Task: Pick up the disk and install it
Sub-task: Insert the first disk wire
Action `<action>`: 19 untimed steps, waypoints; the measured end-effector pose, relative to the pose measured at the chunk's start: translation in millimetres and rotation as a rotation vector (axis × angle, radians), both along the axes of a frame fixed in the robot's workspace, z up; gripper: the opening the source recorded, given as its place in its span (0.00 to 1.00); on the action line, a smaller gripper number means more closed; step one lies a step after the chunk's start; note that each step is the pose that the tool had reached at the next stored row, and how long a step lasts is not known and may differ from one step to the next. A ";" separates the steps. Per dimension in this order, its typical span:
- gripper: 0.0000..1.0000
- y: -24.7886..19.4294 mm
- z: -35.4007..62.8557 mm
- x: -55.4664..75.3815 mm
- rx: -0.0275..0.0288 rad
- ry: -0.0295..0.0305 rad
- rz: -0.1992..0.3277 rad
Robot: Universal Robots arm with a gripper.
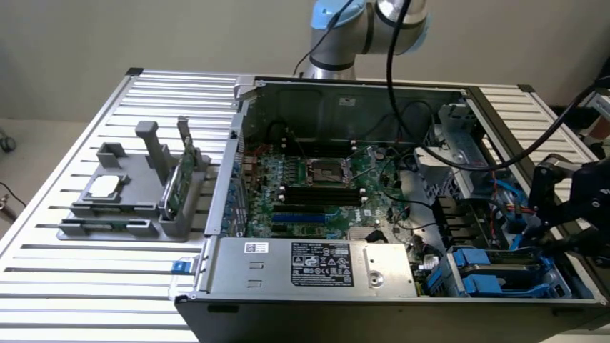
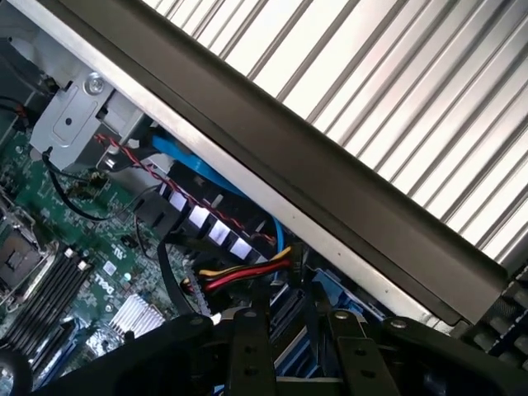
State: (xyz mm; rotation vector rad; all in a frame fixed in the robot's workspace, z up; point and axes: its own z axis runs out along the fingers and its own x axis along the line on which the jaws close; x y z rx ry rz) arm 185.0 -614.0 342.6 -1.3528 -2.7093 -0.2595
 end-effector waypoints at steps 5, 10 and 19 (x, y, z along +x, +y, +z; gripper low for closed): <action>0.31 -4.0 -1.8 4.0 0.0270 0.0175 0.000; 0.31 -8.2 -5.2 5.0 0.0413 0.0268 0.000; 0.31 -8.2 -7.5 12.9 0.0707 0.0348 0.000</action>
